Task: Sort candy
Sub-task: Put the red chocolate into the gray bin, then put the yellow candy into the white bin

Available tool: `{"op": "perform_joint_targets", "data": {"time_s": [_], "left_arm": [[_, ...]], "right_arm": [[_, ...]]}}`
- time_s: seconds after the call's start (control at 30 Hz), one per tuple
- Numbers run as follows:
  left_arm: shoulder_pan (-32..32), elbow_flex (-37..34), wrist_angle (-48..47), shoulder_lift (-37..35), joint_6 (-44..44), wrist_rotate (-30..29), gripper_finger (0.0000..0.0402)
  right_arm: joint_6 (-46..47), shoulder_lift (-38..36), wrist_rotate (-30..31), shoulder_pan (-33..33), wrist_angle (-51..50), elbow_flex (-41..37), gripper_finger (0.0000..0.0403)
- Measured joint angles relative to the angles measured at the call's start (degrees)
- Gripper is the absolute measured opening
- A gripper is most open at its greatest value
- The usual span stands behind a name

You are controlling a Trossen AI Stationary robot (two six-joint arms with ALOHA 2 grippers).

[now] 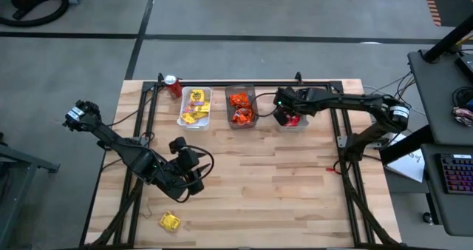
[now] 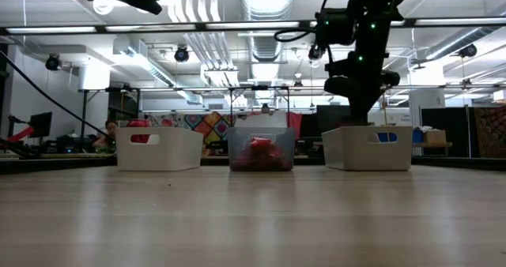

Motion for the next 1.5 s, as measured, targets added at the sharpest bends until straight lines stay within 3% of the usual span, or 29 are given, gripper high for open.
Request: {"op": "perform_joint_targets", "data": {"time_s": [0.23, 0.43, 0.63, 0.9, 1.03, 1.5], "left_arm": [[0.01, 0.0, -0.01, 0.0, -0.02, -0.02, 0.0156], [0.0, -0.02, 0.0, 0.0, -1.33, 2.06, 0.0156], [-0.02, -0.09, -0.11, 0.0, -4.26, 12.91, 0.0156], [-0.95, -0.09, -0.78, 0.0, -7.56, 34.42, 0.0155], [-3.27, -0.09, -1.62, 0.0, -14.81, 40.32, 0.0155], [-16.58, -1.29, -5.81, 2.92, -50.14, 40.49, 0.0155]], "right_arm": [[-0.24, -0.53, -0.02, 0.05, -0.01, 0.0, 0.0139], [-0.17, -1.81, -1.64, 0.78, -0.01, 0.0, 0.0149], [-0.18, -4.24, -2.02, 3.84, 1.18, 0.0, 0.0144], [-0.2, -7.55, -2.03, 10.02, 4.38, 0.0, 0.0143], [0.47, -8.02, -2.01, 13.06, 4.59, 0.0, 0.0139], [1.92, -7.95, -1.93, 18.48, 6.36, 0.0, 0.0144]]}}
